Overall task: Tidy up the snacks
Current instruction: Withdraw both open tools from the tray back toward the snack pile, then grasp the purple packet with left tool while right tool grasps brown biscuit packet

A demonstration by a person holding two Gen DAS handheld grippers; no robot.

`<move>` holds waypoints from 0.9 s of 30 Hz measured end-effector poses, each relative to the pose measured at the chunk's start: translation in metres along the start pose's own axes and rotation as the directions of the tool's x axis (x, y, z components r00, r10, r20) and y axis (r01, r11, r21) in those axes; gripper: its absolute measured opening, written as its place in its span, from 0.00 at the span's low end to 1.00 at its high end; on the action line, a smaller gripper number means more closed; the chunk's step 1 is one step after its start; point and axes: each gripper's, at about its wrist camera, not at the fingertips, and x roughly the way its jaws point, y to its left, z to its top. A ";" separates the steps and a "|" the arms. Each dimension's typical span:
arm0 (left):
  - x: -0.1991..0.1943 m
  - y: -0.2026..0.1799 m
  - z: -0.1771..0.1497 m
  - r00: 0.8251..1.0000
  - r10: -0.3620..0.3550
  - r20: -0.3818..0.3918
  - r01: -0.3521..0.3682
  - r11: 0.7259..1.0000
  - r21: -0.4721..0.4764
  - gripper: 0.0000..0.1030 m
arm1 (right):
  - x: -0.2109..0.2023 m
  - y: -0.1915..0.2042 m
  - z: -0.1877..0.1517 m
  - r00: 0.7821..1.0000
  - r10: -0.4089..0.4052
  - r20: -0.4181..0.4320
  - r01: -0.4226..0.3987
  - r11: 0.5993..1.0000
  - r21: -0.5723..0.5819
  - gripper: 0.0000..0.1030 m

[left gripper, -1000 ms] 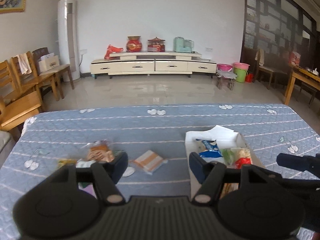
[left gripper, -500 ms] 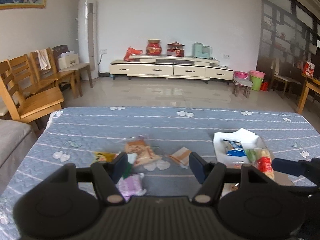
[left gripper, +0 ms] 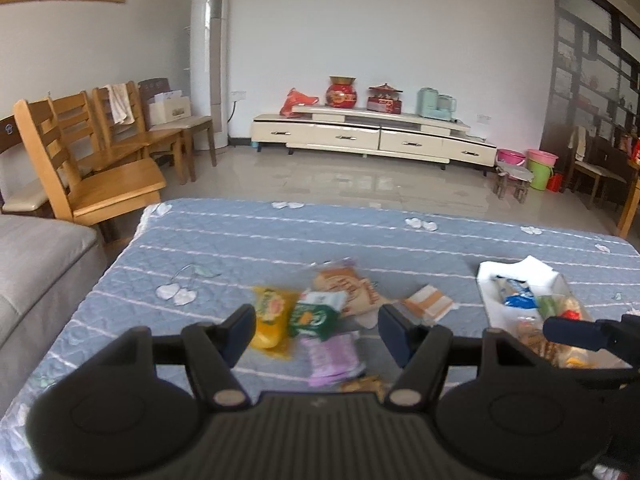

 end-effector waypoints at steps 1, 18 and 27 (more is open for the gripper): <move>0.000 0.005 -0.002 1.000 0.008 -0.001 -0.008 1.000 -0.005 0.65 | 0.003 0.002 -0.001 1.000 0.005 -0.004 -0.005 1.000 -0.002 0.80; 0.044 0.072 -0.030 0.985 0.131 -0.112 -0.141 0.986 -0.090 0.65 | 0.047 -0.002 -0.026 0.996 0.040 -0.075 -0.039 0.999 0.023 0.80; 0.080 0.047 -0.042 0.982 0.037 -0.184 -0.055 0.994 -0.097 0.65 | 0.070 -0.007 -0.048 0.989 0.071 -0.129 -0.066 0.997 0.046 0.81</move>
